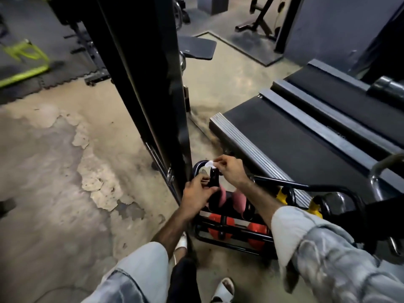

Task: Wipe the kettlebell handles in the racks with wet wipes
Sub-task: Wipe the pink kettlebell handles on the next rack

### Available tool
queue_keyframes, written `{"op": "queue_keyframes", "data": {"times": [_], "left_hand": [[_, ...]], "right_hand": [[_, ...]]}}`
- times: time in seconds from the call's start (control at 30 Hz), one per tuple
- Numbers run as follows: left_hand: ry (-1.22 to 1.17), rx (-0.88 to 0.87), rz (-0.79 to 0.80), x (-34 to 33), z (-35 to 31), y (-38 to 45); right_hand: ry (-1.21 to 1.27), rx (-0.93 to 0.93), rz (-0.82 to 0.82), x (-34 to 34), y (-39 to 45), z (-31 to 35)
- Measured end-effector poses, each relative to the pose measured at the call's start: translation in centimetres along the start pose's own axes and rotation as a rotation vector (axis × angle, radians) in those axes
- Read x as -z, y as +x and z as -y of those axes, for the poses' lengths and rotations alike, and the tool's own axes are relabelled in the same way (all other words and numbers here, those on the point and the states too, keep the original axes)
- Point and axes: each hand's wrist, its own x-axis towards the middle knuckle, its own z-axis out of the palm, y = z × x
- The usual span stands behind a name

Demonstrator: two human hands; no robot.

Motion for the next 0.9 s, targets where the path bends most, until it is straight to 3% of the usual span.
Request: {"op": "queue_keyframes", "data": {"times": [0.13, 0.3, 0.47, 0.57, 0.73, 0.8, 0.9], "left_hand": [[-0.016, 0.019, 0.016, 0.2, -0.2, 0.0], [-0.011, 0.012, 0.017, 0.0, -0.3, -0.3], [-0.011, 0.009, 0.011, -0.1, -0.5, -0.3], [-0.012, 0.010, 0.009, 0.0, -0.4, -0.4], [0.012, -0.004, 0.005, 0.3, -0.7, -0.5], [0.023, 0.004, 0.004, 0.1, -0.8, -0.6], [0.018, 0.033, 0.001, 0.2, -0.9, -0.7]], "right_hand": [[-0.099, -0.006, 0.099, 0.6, 0.8, 0.1], [-0.283, 0.285, 0.134, 1.7, -0.3, 0.5], [-0.203, 0.024, 0.211, 1.3, 2.5, 0.5], [-0.153, 0.006, 0.161, 1.1, 2.1, 0.3], [-0.191, 0.279, 0.019, 1.4, -2.3, 0.2], [-0.154, 0.255, -0.015, 1.1, -2.3, 0.0], [-0.020, -0.015, 0.001, 0.4, -0.4, -0.3]]}}
